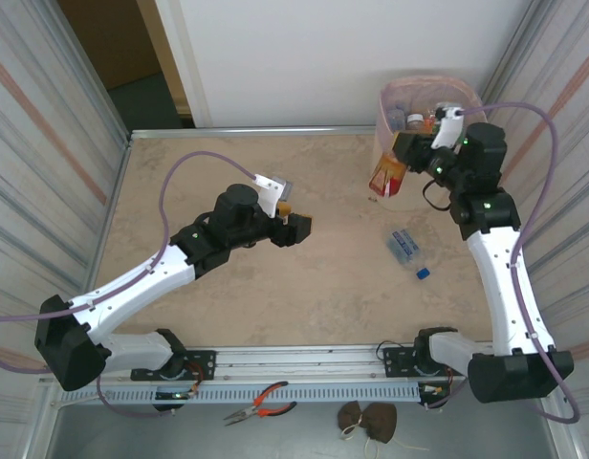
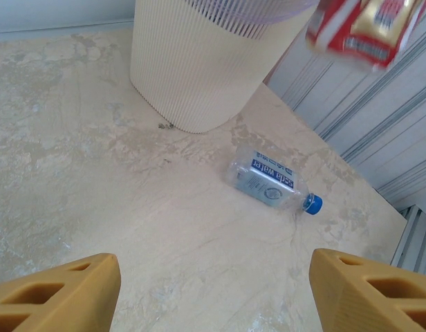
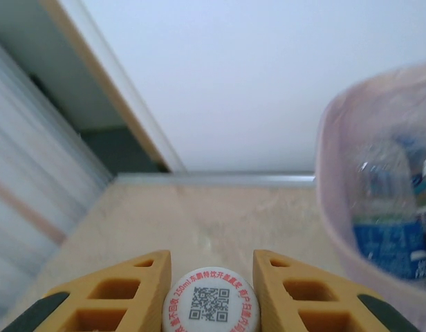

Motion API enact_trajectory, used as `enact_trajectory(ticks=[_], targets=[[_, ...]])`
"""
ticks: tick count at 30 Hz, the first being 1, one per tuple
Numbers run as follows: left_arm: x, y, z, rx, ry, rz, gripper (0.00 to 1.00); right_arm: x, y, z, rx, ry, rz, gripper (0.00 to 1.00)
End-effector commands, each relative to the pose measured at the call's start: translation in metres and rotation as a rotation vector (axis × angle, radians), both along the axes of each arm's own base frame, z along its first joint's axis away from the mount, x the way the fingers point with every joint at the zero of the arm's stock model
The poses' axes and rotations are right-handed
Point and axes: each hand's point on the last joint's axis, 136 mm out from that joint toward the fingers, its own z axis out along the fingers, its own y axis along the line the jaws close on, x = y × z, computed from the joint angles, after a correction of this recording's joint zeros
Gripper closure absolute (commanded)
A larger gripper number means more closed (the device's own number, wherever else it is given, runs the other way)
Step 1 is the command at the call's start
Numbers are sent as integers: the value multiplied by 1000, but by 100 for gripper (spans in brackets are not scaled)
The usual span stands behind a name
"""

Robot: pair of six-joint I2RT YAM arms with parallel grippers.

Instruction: Put the plastic bottles in the bin

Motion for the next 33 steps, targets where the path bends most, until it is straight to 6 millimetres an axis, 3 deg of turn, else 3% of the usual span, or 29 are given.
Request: enact_trajectory(ticks=[1, 4, 10, 14, 17, 25, 33], targets=[[0, 5, 15, -41, -27, 14, 27, 7, -14, 61, 173, -153, -26, 70], [0, 7, 15, -39, -29, 19, 28, 22, -37, 77, 228, -195, -93, 70], [-1, 11, 15, -37, -28, 30, 27, 54, -100, 83, 359, -228, -266, 71], [-1, 12, 14, -35, -29, 38, 27, 71, -138, 71, 392, -226, -392, 72], [-1, 14, 15, -35, -30, 43, 28, 82, -154, 56, 400, -208, -455, 72], [-3, 22, 11, -50, -24, 75, 28, 111, -150, -3, 430, -79, -450, 73], [-6, 28, 11, -51, -26, 89, 27, 115, -135, -48, 426, 43, -410, 63]])
